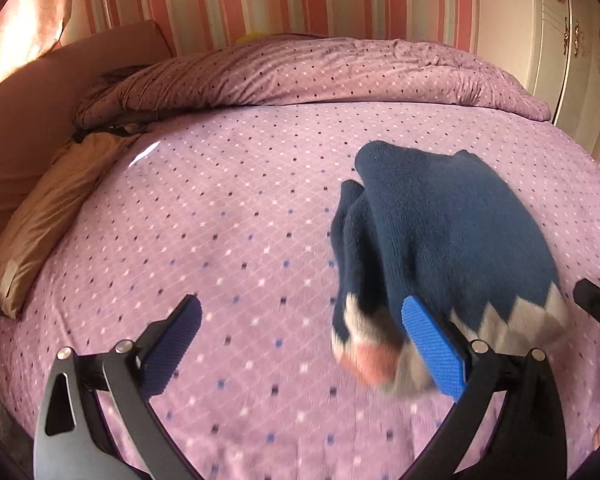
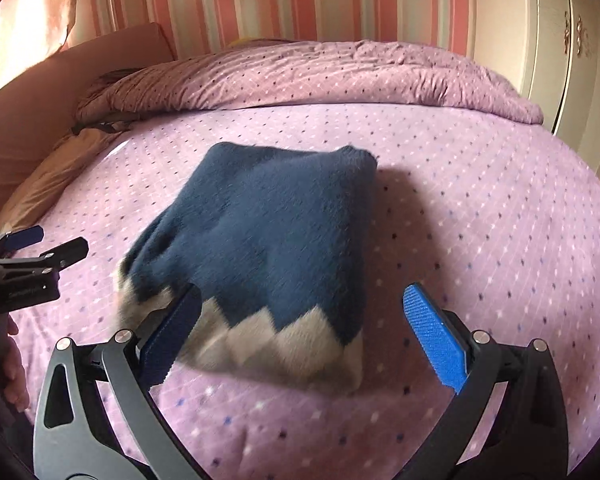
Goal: Fold small clothes
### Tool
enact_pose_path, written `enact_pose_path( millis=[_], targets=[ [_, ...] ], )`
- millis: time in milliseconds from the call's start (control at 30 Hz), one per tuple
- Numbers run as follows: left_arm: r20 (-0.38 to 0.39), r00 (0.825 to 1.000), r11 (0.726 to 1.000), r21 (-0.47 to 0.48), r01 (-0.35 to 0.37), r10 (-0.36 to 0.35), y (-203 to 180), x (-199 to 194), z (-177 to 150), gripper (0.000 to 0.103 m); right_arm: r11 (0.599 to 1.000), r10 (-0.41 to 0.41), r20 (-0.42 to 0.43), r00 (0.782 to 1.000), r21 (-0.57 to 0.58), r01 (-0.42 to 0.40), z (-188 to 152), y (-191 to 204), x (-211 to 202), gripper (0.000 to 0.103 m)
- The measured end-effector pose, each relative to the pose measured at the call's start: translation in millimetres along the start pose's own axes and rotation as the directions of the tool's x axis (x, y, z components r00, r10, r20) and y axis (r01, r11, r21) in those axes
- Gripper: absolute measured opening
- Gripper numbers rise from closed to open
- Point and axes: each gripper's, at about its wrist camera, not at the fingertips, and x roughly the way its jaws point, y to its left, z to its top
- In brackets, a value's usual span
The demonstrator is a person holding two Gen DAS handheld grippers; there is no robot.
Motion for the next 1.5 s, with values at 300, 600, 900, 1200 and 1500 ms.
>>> enact_pose_path(
  millis=[300,600,900,1200,1500],
  targets=[
    [-0.095,0.995,0.999,-0.036,0.003,-0.006,0.2,-35.1,-24.8,0.101,0.997,-0.079,0.001,0.997,0.000,0.079,-13.1,14.6,-41.3,0.100],
    [-0.110,0.994,0.999,0.030,-0.022,0.025,-23.3,-66.8,-32.8,0.101,0.994,-0.107,0.014,0.994,0.005,0.107,-15.0,19.7,-80.6,0.100],
    [-0.113,0.992,0.997,0.060,-0.045,0.052,-38.9,-96.3,-28.2,0.101,0.994,-0.107,0.028,0.994,0.016,0.106,-18.0,21.6,-108.1,0.100],
    [-0.093,0.993,0.996,-0.056,0.067,-0.072,-24.6,-120.2,-17.7,0.101,0.993,-0.116,0.000,0.993,0.032,0.116,-17.0,20.9,-116.8,0.100],
    [-0.035,0.999,0.999,-0.033,0.014,-0.016,-18.1,-127.8,-7.3,0.101,0.991,-0.115,-0.011,0.993,0.071,0.116,-1.5,17.0,-128.1,0.100]
  ],
)
